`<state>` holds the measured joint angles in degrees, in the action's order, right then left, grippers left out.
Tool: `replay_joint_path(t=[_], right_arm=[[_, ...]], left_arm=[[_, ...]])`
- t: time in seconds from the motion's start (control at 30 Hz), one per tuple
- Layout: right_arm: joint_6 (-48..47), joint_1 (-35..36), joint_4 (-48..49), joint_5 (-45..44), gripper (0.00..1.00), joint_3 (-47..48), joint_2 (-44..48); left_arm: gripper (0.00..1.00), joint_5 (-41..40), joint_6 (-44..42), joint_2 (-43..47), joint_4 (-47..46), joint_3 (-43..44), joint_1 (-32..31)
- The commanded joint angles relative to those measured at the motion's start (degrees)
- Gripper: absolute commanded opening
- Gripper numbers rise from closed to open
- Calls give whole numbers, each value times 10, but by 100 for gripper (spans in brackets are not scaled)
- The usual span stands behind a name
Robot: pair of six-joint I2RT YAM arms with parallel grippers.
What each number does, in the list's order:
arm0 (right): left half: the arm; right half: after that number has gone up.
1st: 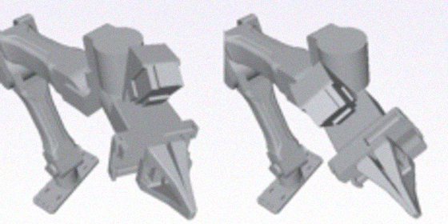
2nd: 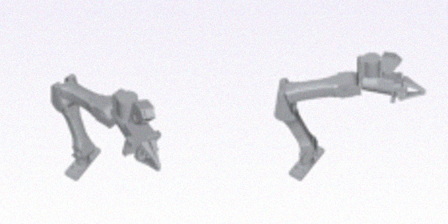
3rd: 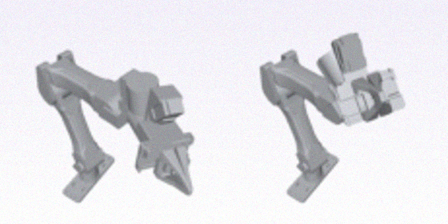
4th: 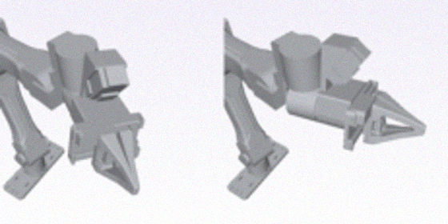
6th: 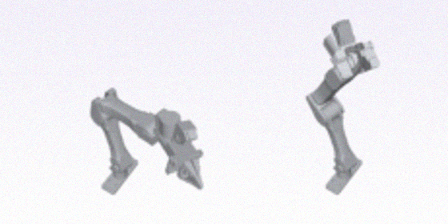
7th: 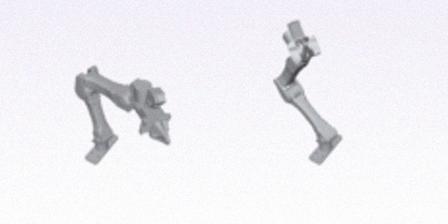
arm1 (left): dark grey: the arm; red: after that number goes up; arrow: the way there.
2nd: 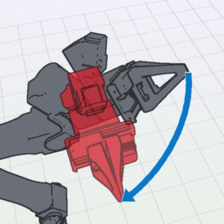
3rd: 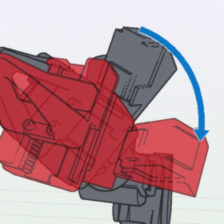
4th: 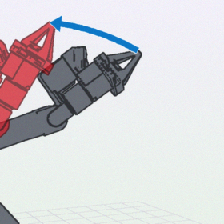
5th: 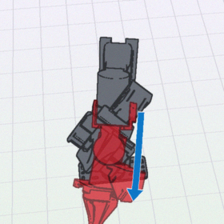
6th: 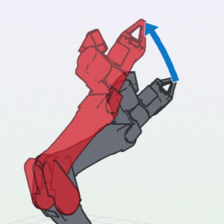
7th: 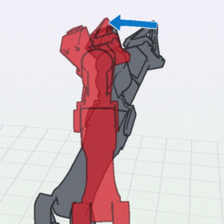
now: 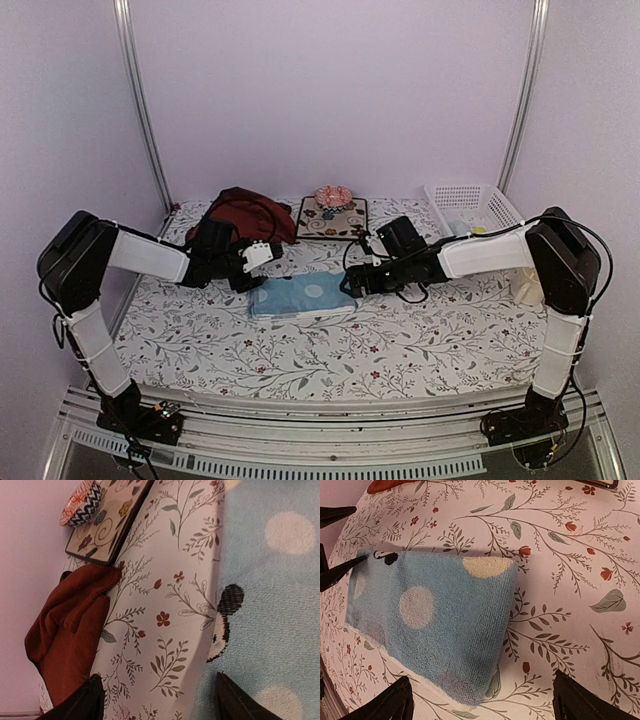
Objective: Roll the towels
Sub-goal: Rotate the towel at the center of the board.
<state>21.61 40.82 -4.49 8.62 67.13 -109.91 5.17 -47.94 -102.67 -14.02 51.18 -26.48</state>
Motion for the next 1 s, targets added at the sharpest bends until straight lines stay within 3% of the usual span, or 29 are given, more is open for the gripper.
replay_joint_path(t=[0.0, 0.43, 0.47, 0.5, 0.7, 0.83, 0.97], right_arm=[[-7, 0, 17, 8, 97, -9, 16], [-25, 0, 7, -19, 97, -2, 26], [-27, 0, 7, -20, 97, -2, 27], [-29, 0, 8, -20, 97, -1, 27], [-48, 1, 4, 3, 97, 16, 24], [-54, 3, -14, 37, 97, 78, 4], [-67, 4, -30, 73, 99, 159, -40]], left_arm=[[76, -103, -23, -31, -68, -10, -4], [77, -134, -39, -24, -84, -23, -5], [82, -134, -37, -16, -85, -23, -5], [95, -134, -35, -6, -85, -22, -5], [97, -98, 3, 78, -30, -11, -5], [97, -48, 33, 122, 36, -20, -10], [97, -62, 29, 127, 16, -67, -33]])
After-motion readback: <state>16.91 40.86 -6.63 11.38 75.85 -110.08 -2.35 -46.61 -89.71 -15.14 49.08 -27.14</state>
